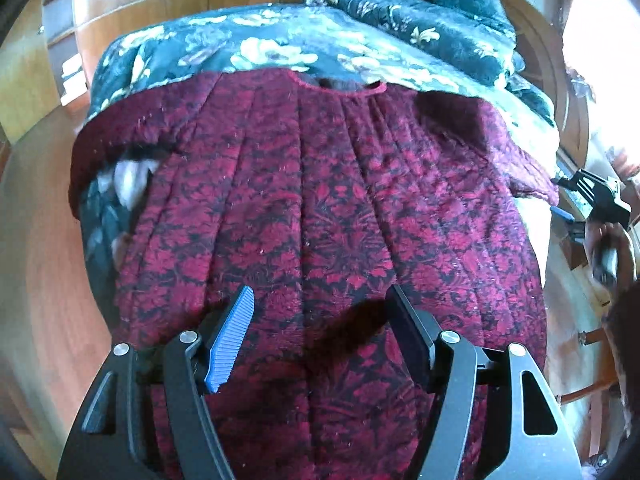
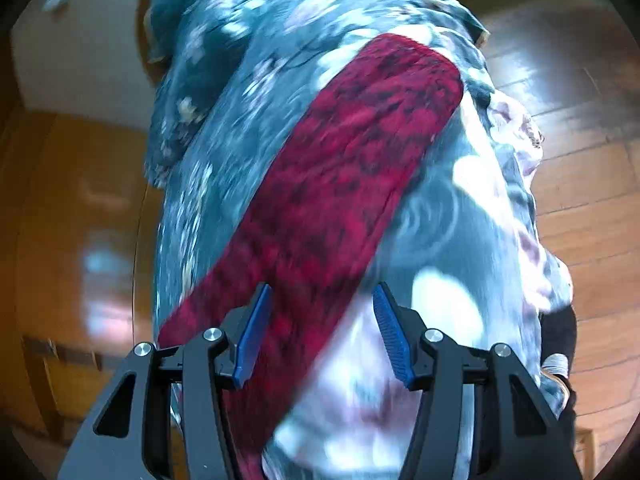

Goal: Fold small clothes

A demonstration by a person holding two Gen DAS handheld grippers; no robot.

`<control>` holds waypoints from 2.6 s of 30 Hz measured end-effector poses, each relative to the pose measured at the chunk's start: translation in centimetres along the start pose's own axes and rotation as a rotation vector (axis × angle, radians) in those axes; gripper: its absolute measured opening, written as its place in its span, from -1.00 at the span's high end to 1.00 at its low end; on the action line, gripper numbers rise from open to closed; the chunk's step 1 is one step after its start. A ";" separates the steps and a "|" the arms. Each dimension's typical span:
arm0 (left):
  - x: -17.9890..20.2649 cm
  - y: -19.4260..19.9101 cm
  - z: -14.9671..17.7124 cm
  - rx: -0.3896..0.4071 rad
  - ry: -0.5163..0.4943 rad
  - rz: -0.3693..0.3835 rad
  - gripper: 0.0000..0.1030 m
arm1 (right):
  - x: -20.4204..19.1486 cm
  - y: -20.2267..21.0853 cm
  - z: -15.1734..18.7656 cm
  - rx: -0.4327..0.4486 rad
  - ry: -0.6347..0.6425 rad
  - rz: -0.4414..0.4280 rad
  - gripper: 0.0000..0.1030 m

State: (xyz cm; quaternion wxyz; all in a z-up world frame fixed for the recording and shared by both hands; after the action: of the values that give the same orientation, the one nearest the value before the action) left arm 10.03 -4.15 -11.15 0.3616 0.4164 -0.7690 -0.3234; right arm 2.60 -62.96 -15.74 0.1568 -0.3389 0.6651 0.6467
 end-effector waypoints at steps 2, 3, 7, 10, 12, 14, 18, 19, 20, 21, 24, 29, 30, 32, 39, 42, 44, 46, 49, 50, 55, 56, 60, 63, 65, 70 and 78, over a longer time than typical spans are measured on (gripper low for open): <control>-0.1 -0.3 -0.1 -0.003 0.008 -0.001 -0.31 | 0.5 -1.2 -1.8 0.001 -0.048 0.028 0.01; -0.2 -0.4 -0.2 -0.001 0.010 -0.004 -0.31 | 0.6 -1.5 -2.7 0.002 -0.067 0.033 0.18; -0.3 -0.8 -0.8 0.003 0.007 -0.017 -0.31 | 0.1 -1.2 -3.1 0.041 -0.043 0.068 0.79; -0.6 -1.2 -1.1 0.000 0.026 -0.019 -0.31 | 0.2 0.4 -2.6 0.139 0.042 0.164 0.82; -0.8 -1.4 -1.2 -0.001 0.039 -0.020 -0.31 | 1.8 0.1 -2.7 0.140 0.022 0.233 0.84; -1.0 -1.5 -1.4 -0.003 0.044 -0.026 -0.31 | 2.8 -0.2 -2.1 0.118 0.003 0.246 0.84; -1.4 -1.6 -1.9 -0.008 0.046 -0.031 -0.31 | 1.0 1.4 -1.5 0.169 0.041 0.239 0.83; -1.6 -1.5 -2.0 -0.006 0.050 -0.034 -0.31 | -0.4 2.5 -1.3 0.203 0.088 0.231 0.83; -1.8 -1.4 -2.1 -0.002 0.057 -0.037 -0.31 | -1.9 3.3 -1.1 0.230 0.135 0.224 0.83; -1.9 -1.3 -2.2 0.002 0.064 -0.036 -0.31 | -3.6 4.2 -0.8 0.250 0.188 0.211 0.83; -2.3 -0.9 -2.5 0.031 0.080 -0.030 -0.31 | -9.6 5.9 1.3 0.283 0.359 0.148 0.83; -3.5 0.0 -3.3 0.072 0.140 0.008 -0.31 | -19.6 4.7 8.7 0.253 0.667 0.070 0.84; -3.7 0.2 -3.4 0.082 0.150 0.009 -0.31 | -20.8 4.1 10.2 0.240 0.714 0.063 0.84; -4.2 0.6 -3.7 0.099 0.163 0.007 -0.41 | -23.8 2.0 15.1 0.181 0.823 0.042 0.84; -5.8 1.8 -4.5 0.161 0.220 0.043 -0.41 | -28.7 -5.9 30.6 -0.064 1.078 -0.001 1.00; -6.7 1.8 -5.2 0.158 0.271 0.106 -0.41 | -28.5 -8.1 35.0 -0.157 1.146 -0.001 1.00; -7.0 1.8 -5.6 0.159 0.277 0.120 -0.41 | -27.5 -8.0 36.0 -0.197 1.137 -0.029 0.96; -7.3 1.8 -6.1 0.163 0.275 0.128 -0.41 | -26.0 -7.0 34.9 -0.197 1.128 -0.038 0.92; -7.7 1.2 -7.6 0.162 0.279 0.152 -0.41 | -23.2 -4.7 32.9 -0.176 1.104 -0.028 0.55; -7.6 0.7 -8.4 0.160 0.279 0.171 -0.41 | -22.4 -3.7 32.1 -0.157 1.092 -0.024 0.42; -5.9 -2.8 -12.8 0.128 0.272 0.252 -0.41 | -16.0 0.4 26.7 -0.095 0.985 0.035 0.17; -5.6 -3.5 -13.5 0.120 0.273 0.259 -0.41 | -14.5 1.0 25.5 -0.082 0.957 0.059 0.12; -4.0 -7.7 -16.9 0.073 0.277 0.280 -0.41 | -10.5 1.5 22.9 -0.074 0.858 0.115 -0.01; -3.3 -10.9 -18.9 0.024 0.293 0.273 -0.41 | -8.5 1.3 21.6 -0.083 0.791 0.134 -0.08; -3.0 -12.8 -20.0 -0.005 0.316 0.275 -0.41 | -8.2 0.8 21.4 -0.095 0.763 0.121 -0.11; -2.4 -16.0 -21.6 -0.055 0.332 0.261 -0.37 | -9.3 -0.4 20.8 -0.091 0.728 0.090 -0.20; -1.1 -16.0 -23.6 0.014 0.278 0.288 0.82 | -11.2 -2.0 19.7 -0.005 0.661 0.104 -0.25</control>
State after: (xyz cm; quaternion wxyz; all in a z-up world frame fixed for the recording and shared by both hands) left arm 36.42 -14.88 -11.79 0.5039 0.3454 -0.7654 -0.2025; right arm 7.44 -41.00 -12.25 -0.1011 -0.4963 0.6949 0.5105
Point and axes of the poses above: each gripper's, at about its wrist camera, not at the fingertips, and y roughly against the way its jaws point, x to its right, z to its underside, the point moved 4 cm from there along -y, roughly the way its jaws point, and after that the axes turned 9 degrees about z, right-handed, at the moved point
